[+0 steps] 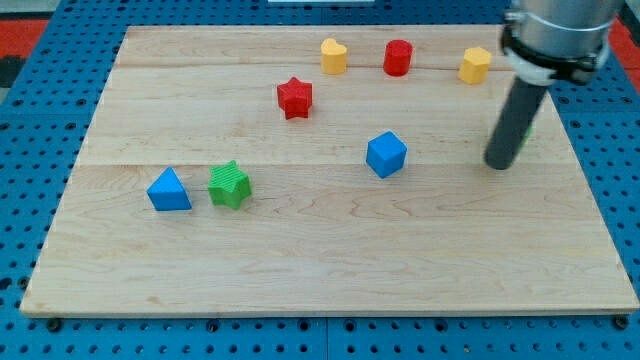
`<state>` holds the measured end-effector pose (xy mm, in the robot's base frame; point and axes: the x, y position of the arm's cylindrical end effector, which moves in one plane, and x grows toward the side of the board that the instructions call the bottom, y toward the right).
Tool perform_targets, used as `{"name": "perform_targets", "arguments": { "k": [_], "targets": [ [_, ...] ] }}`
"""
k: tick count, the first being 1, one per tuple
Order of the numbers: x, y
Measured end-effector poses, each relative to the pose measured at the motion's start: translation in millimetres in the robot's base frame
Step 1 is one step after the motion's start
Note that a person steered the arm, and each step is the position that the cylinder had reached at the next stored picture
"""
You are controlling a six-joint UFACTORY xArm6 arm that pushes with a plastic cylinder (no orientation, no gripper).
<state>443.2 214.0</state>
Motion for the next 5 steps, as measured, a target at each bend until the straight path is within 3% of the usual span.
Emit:
{"name": "perform_targets", "arguments": {
  "k": [2,4,5],
  "targets": [
    [-74.5,-23.3],
    [-38.1,-26.4],
    [-29.9,24.3]
  ]
}}
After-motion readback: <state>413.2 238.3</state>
